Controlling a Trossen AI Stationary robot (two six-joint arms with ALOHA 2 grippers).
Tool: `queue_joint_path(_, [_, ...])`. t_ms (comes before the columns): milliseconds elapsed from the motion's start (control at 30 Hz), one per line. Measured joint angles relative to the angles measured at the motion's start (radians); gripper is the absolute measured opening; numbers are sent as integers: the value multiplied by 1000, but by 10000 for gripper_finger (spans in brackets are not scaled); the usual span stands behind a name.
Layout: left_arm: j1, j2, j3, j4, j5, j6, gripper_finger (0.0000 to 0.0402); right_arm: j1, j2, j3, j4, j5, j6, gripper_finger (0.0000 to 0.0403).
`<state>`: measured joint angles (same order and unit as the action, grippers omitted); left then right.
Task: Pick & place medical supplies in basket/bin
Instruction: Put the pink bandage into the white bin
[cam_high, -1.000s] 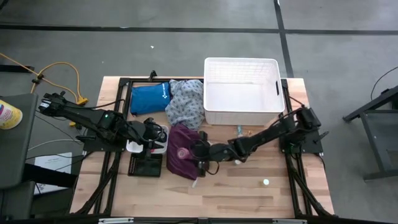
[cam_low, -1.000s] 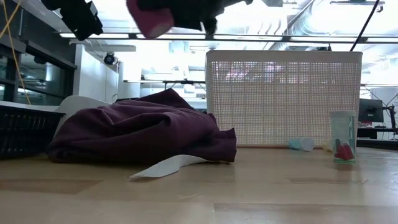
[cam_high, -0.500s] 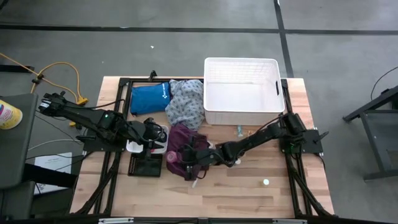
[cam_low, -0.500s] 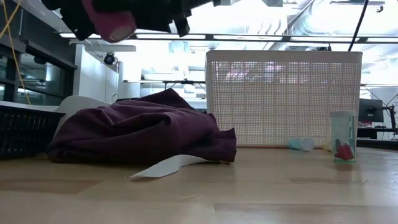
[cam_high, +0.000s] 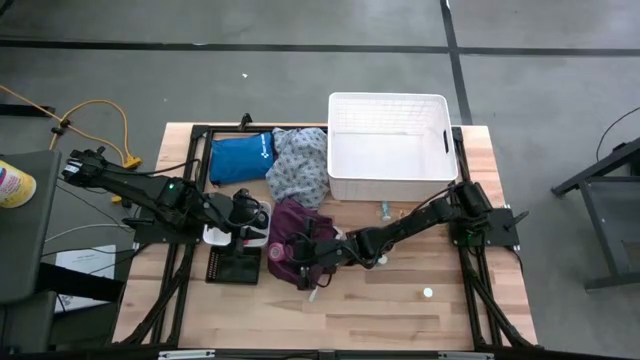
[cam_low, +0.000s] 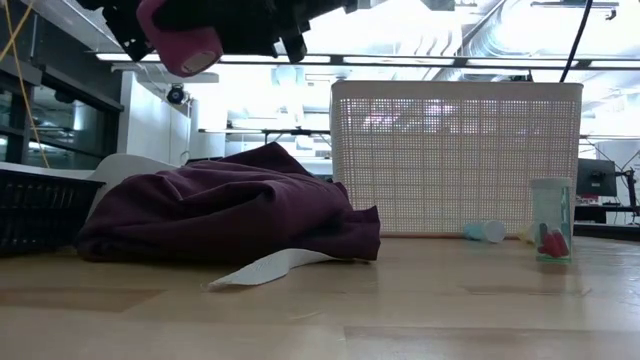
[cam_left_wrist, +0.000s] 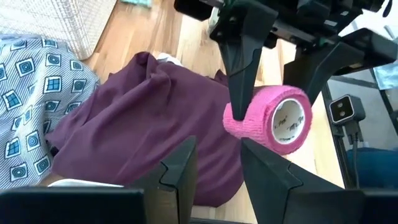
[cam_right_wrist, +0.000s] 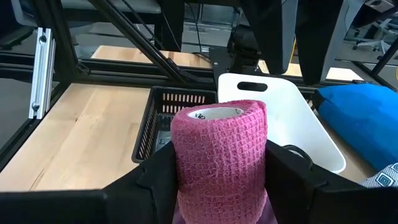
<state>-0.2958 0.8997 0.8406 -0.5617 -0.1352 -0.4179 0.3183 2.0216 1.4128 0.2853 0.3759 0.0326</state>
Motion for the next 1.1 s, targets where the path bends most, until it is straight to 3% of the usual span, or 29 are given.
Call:
queue_joint_path(633, [0,0,0,18,34,14,117,0,0,0,-9,0,27,188])
queue_joint_path(800, [-21,0,0,18,127,203,117,-1,0,-1,-9,-12,52,188])
queue_joint_path(1100, [-89,0,0,34,59,470,117,-1,0,-2,-9,-12,53,188])
